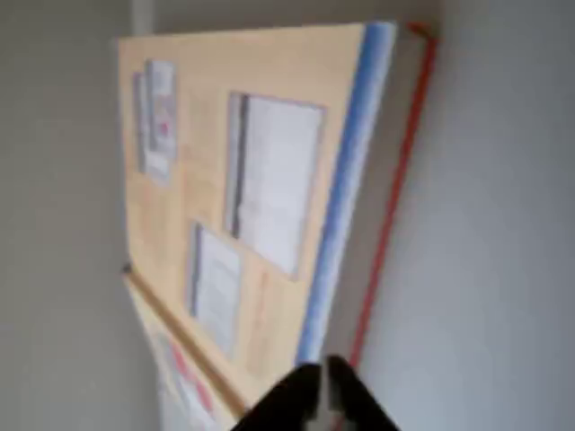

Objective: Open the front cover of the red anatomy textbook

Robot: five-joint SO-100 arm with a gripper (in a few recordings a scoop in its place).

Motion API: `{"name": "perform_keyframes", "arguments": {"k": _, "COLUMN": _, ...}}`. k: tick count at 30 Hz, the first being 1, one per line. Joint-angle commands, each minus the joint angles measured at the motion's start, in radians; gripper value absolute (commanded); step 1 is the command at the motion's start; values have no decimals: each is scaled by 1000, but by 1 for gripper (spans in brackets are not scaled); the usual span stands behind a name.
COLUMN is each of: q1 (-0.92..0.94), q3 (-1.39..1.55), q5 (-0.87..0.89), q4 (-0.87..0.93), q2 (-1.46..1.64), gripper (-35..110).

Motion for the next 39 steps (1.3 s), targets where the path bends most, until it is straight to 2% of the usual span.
{"name": "perform_keyframes", "arguments": {"k": 1, "q1": 60, "q3": 106, "q5": -14, "q4": 35, "q2": 127, "gripper": 0}}
{"name": "perform_keyframes", "arguments": {"k": 14, "q1": 66, "q3": 250, "q5": -9, "q4": 35, "q2": 127, "gripper": 0}}
{"name": "perform_keyframes", "arguments": {"k": 39, "q1": 54, "q3": 250, "q5": -11, "q4": 38, "q2": 127, "gripper": 0}}
